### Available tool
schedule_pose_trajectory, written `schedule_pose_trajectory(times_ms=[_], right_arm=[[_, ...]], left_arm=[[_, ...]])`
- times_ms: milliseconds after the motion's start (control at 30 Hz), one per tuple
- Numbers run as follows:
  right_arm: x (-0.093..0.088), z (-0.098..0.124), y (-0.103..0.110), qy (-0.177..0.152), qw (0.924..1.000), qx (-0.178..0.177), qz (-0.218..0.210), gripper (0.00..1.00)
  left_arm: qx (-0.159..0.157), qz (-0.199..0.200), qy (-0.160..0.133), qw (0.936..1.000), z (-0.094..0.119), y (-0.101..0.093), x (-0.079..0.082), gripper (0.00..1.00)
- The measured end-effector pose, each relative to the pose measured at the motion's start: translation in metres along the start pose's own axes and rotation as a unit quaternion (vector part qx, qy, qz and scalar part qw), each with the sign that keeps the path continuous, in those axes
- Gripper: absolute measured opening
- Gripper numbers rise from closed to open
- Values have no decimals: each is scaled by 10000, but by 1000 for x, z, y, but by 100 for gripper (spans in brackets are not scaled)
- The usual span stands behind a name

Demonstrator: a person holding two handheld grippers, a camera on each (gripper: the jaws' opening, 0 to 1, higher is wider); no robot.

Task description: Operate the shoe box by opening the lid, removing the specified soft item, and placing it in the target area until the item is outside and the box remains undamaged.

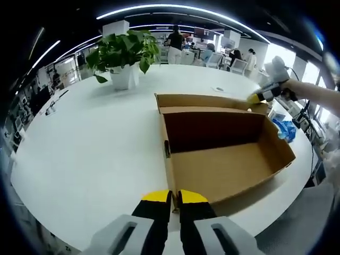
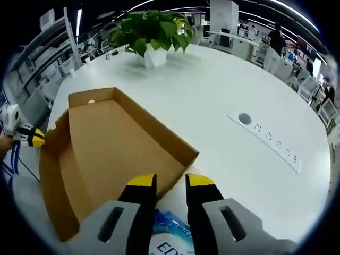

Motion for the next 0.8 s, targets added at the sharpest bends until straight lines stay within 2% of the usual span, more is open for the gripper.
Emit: schedule_pose_trajectory(times_ms=[200, 433, 567, 800], right_arm=[[-4, -6, 3, 130, 9983, -220, -522, 17], [-3, 1, 4, 153, 9976, -481, -483, 8], [1, -1, -3, 134, 9974, -529, -479, 6], [11, 13, 2, -6, 9970, -596, -498, 3]], left_arm=[[-18, 8, 9, 10000, 0, 0, 0, 5], [-20, 142, -52, 9999, 0, 0, -1, 4], [-24, 142, -48, 9999, 0, 0, -1, 4], [0, 144, -50, 9999, -1, 0, -1, 4]])
Point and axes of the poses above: the point that each gripper's makers call its tool centre point, and the gripper's own axes: z roughly backward along the fingers, y roughly to its left, x roughly out of its top, the point moved 3 cm from there along z, roughly backward along the fingers, and after that the axes turned 14 degrees about -y, right-handed, at the moved point
